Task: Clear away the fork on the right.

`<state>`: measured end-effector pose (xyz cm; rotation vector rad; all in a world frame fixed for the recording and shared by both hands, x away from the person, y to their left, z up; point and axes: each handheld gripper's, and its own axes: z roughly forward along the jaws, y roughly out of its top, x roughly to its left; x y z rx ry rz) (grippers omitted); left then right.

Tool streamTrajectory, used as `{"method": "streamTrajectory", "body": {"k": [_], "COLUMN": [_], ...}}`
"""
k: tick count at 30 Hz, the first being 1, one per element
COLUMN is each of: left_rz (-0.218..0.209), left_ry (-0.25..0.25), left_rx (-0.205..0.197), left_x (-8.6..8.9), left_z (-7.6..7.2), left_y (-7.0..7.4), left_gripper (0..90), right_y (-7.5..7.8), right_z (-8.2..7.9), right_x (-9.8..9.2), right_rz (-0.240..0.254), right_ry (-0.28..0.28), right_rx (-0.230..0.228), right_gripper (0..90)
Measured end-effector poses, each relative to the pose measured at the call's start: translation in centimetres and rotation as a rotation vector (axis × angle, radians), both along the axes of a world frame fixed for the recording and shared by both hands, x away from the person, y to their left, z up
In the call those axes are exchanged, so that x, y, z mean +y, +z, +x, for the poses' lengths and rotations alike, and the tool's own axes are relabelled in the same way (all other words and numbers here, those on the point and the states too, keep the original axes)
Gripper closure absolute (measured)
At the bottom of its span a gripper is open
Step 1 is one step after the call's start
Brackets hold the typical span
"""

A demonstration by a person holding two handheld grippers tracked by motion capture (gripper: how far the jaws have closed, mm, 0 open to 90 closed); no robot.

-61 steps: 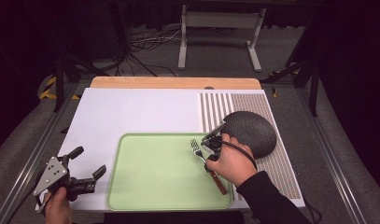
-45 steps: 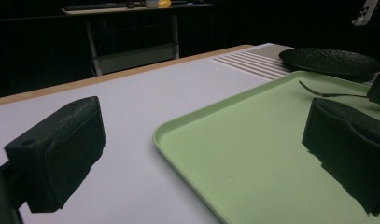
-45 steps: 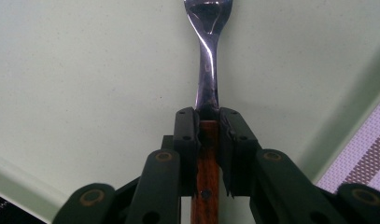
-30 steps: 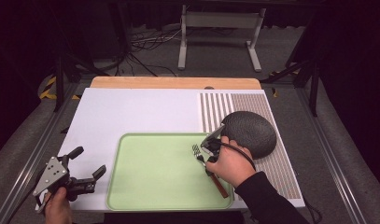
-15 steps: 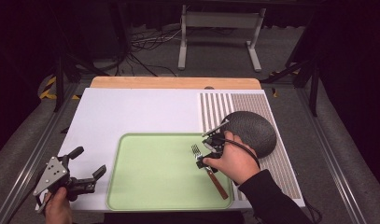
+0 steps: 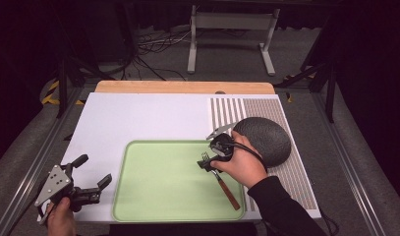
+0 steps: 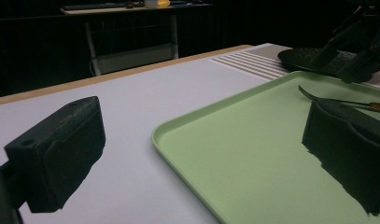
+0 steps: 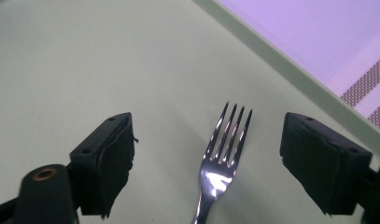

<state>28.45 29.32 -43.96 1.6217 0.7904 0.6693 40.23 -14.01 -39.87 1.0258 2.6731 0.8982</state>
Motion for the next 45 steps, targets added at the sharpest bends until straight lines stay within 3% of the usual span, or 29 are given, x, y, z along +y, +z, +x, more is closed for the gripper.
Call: {"method": "streamTrajectory", "body": {"k": [4,7,9,10,11,12,16,26,45], "left_rz": [0.0,0.001,0.003,0.005,0.006,0.006,0.003,0.001,0.002], "left_ry": [0.0,-0.003,-0.005,-0.006,-0.006,-0.007,-0.008,-0.01,-0.011], "left_rx": [-0.001,0.0,-0.001,-0.002,-0.002,-0.002,-0.002,-0.004,-0.004], "left_x": [0.0,0.0,0.0,0.0,0.0,0.0,0.0,0.0,0.0], "left_z": [0.0,0.0,0.0,0.0,0.0,0.0,0.0,0.0,0.0], "left_y": [0.0,0.0,0.0,0.0,0.0,0.0,0.1,0.1,0.1], "left_gripper": [0.0,0.0,0.0,0.0,0.1,0.1,0.0,0.0,0.0], "right_y": [-0.3,-0.5,-0.7,-0.7,-0.9,-0.9,-1.3,-2.7,-3.0], "right_z": [0.7,1.0,1.2,1.2,1.4,1.4,1.9,2.5,3.2], "right_x": [0.2,0.5,0.7,0.7,0.9,0.9,1.3,1.7,0.5], "right_rz": [0.06,0.056,0.054,0.054,0.047,0.047,0.03,0.003,-0.03], "right_ry": [0.026,0.044,0.064,0.064,0.076,0.076,0.097,0.1,0.056], "right_rx": [-0.007,-0.021,-0.014,-0.014,-0.017,-0.017,-0.027,-0.014,-0.027], "right_gripper": [34.0,44.5,57.2,57.2,69.7,69.7,89.3,90.0,90.0]}}
